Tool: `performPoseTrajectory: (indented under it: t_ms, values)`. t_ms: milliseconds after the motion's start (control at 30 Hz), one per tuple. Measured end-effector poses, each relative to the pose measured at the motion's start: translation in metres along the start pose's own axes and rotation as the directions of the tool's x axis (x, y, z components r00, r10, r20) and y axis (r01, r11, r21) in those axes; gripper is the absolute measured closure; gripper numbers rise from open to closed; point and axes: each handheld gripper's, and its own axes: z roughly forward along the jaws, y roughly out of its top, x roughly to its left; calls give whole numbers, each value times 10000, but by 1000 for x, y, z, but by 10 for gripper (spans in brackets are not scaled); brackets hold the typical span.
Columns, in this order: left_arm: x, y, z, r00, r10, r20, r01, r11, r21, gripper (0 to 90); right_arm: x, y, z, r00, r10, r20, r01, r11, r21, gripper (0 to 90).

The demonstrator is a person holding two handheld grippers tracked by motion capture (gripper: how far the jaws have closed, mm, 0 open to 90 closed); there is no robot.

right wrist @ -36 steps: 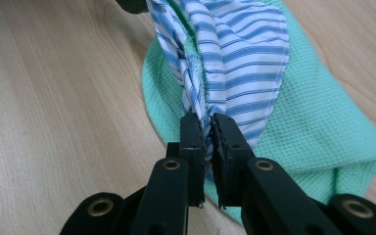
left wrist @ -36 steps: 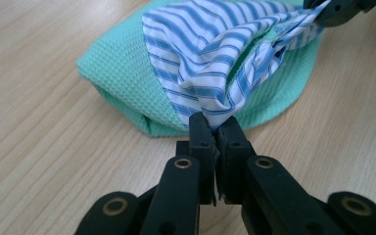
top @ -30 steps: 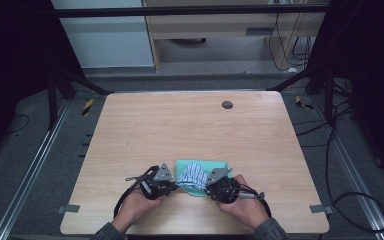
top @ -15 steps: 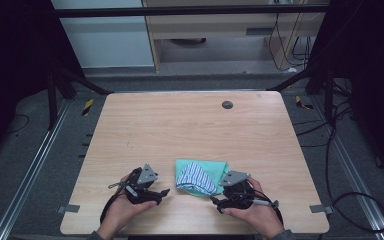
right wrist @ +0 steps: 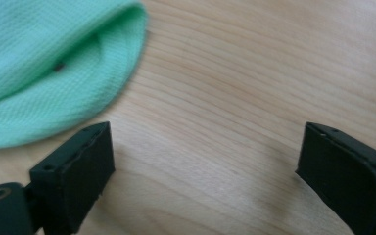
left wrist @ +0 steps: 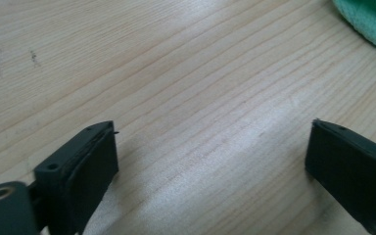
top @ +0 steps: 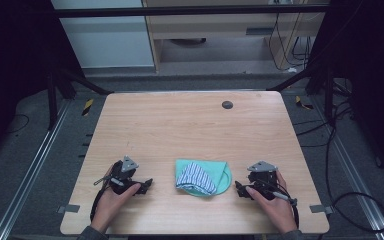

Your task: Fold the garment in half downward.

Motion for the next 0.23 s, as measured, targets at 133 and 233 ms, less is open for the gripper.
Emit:
performPoseTrajectory:
  t_ms: [133,233]
  values:
    - [5,-1,3,9997,-240,-34,240,9996,-149,17,-11,-3,8,9980,544,-330,-556,9979,-346,1]
    - [6,-1,3,9998,-217,6,217,9997,-139,15,-12,-2,9,9981,535,-303,-545,9979,-351,1]
